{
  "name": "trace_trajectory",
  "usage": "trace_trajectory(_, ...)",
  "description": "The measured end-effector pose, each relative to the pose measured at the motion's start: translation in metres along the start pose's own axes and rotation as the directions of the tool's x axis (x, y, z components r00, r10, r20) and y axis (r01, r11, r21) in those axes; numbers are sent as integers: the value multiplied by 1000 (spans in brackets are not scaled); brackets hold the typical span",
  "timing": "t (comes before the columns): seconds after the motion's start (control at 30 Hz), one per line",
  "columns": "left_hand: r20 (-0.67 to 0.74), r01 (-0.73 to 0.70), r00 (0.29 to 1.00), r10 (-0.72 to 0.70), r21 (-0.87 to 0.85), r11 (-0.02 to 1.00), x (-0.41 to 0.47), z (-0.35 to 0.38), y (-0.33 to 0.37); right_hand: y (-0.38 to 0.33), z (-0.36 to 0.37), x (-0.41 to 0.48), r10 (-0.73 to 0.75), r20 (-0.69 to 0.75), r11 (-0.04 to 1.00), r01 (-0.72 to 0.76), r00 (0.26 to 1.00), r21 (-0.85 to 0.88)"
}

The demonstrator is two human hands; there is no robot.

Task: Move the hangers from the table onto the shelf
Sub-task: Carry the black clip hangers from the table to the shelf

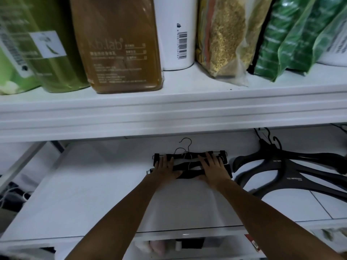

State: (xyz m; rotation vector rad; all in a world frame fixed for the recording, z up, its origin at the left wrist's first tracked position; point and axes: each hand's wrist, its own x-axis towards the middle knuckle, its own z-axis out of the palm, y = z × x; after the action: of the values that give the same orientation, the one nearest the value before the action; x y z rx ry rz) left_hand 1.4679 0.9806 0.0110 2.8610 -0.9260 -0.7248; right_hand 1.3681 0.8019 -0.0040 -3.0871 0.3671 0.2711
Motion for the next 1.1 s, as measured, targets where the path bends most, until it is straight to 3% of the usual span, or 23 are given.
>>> trace_trajectory(0.2,-17,-32,999,34,99,995,-4,7,-15,1,3,-2,14,59,998,-10,998,-66)
trace_trajectory(0.3,-107,-25,993,41,153,988,-5,7,-17,-6,2,-2,47,89,997,-41,995,-72)
trace_trajectory(0.6,-187,-33,980,66,174,984,12,12,-16,-14,2,-3,104,84,994,-101,991,-35)
trace_trajectory(0.73,-265,-21,959,102,290,957,18,11,-18,-18,3,-2,134,80,991,-131,988,-39)
trace_trajectory(1.1,-277,26,960,45,247,969,18,1,-5,-18,-8,5,148,94,989,-146,985,-26)
